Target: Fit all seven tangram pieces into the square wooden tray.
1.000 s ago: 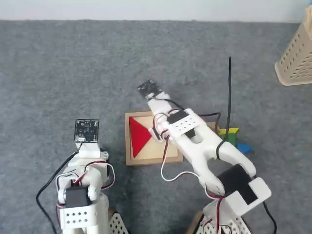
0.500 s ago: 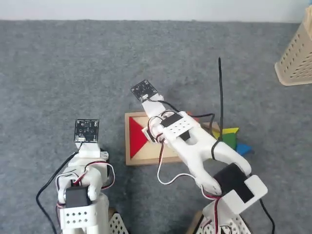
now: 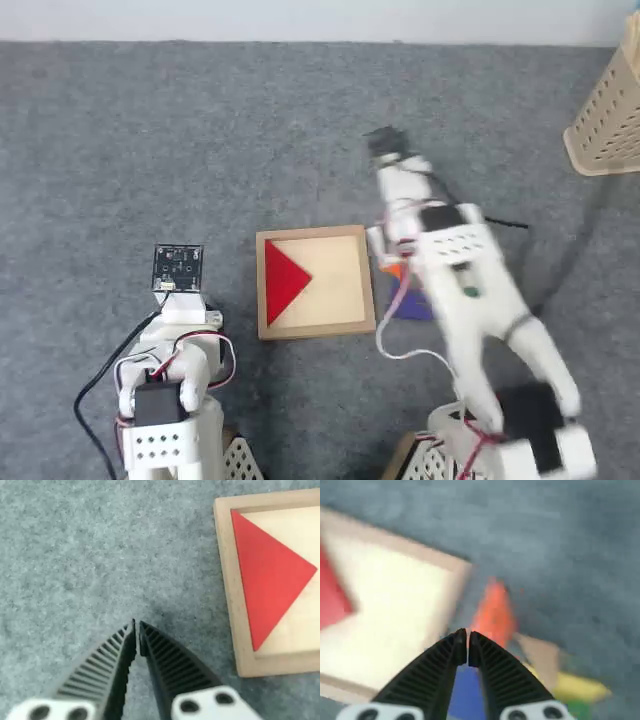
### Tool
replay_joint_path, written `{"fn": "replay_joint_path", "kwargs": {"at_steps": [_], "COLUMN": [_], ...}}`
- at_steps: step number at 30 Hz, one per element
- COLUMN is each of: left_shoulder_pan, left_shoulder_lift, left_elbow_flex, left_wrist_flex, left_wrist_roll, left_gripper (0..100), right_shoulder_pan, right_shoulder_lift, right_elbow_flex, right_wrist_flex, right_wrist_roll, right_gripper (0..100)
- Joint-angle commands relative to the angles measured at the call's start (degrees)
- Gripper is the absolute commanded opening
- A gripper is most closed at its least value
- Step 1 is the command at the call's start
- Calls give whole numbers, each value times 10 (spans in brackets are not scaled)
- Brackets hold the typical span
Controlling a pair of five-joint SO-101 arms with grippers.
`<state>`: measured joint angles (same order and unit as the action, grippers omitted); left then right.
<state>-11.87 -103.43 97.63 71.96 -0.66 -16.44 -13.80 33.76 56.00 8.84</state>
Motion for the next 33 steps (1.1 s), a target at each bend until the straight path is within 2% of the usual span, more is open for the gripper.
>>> {"fn": "replay_joint_path", "kwargs": {"at_steps": [1,7,11,14,16,21,28,33], "left_shoulder_pan": [-3,-3,-3,-3,-3,-3,-3,-3], "left_shoulder_lift": [-12,-12,-12,-12,-12,-12,-12,-12], "left_elbow_flex": [-11,-11,-11,-11,-11,-11,-11,-11], "left_wrist_flex": [4,4,4,4,4,4,4,4], "left_wrist_roll": [4,4,4,4,4,4,4,4], "left_gripper": [12,12,12,12,12,12,12,12], "right_shoulder_pan": [52,79,64,82,109,148,153,188], "right_shoulder_lift": [-85,-87,-87,-86,-78,2,116,144], "right_elbow_flex": [-16,-11,15,67,96,97,-1,-76], "right_wrist_flex": [91,174,190,161,126,80,60,60], "right_wrist_roll": [46,76,98,98,71,35,-6,-17], "right_gripper": [7,136,137,139,141,141,141,141]}}
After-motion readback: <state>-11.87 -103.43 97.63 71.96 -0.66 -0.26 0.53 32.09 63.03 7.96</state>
